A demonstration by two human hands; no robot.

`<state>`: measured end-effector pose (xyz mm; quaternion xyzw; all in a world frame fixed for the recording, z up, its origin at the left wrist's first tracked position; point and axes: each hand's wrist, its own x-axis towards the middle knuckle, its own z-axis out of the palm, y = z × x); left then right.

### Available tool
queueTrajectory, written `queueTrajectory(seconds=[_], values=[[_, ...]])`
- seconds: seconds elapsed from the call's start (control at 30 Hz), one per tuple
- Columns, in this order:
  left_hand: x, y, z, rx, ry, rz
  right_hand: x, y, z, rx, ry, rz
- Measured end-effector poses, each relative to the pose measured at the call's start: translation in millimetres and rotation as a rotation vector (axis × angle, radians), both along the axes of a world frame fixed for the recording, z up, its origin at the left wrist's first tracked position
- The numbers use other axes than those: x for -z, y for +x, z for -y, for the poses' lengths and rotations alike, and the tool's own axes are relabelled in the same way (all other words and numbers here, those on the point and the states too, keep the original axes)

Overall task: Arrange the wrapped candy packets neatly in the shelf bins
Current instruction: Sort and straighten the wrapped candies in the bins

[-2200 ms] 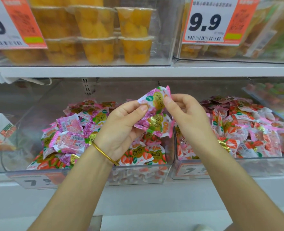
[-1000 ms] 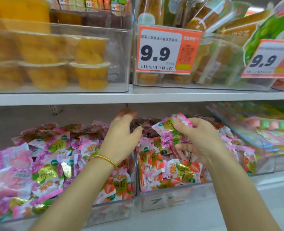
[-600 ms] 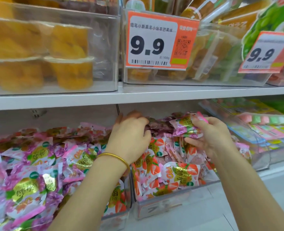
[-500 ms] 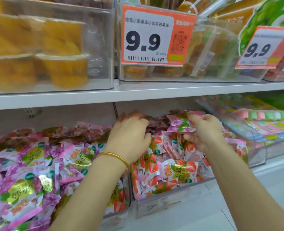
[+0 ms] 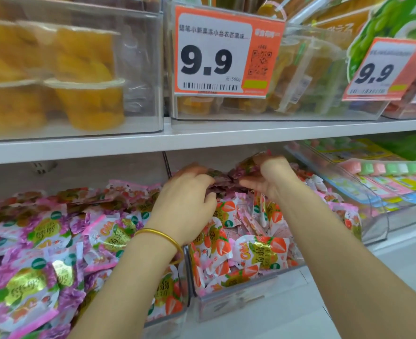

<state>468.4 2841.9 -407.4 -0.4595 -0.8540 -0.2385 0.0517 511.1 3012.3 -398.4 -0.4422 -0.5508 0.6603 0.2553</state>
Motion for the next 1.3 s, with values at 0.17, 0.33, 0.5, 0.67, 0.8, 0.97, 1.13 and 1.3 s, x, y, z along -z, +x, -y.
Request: queueTrajectory(seconds=[0.17,0.33,0.5,0.67,0.8,0.97,1.13,1.3], values=[[1.4,0.0,-0.8,-0.013,-0.005,-0.002,7.0,12.4,-1.7,0.005,0.143,0.066],[2.1,-0.1,-0.3,-0.007,0.006,-0.01,10.1,22.6,-3.0,0.077,0.099,-0.122],[1.9,-0.7,-0.6,-0.013,-0.01,-0.018,0.4,2.5,10.7,-0.004,0.091,-0.079],[1.0,-0.7,1.8,-0.009,0.003,0.009,-6.2,14.4,13.8,-0.205,0.379,0.276],[0.4,-0.3,0.4,-0.016,0.03,0.019,3.1,23.5,2.9,-0.219,0.908,0.495],[1.5,-0.5,0.6,-0.017,0.084,0.048,15.3,11.5,14.5,-0.499,1.222,0.822],[3.5,-2.8,0.1,-0.021,0.124,0.055,20.0,8.8,12.0,-0.456,1.267,0.794],[5.3,-4.5,0.2,-0.02,0.16,0.049,21.8,18.2,14.7,-0.405,1.327,0.783]])
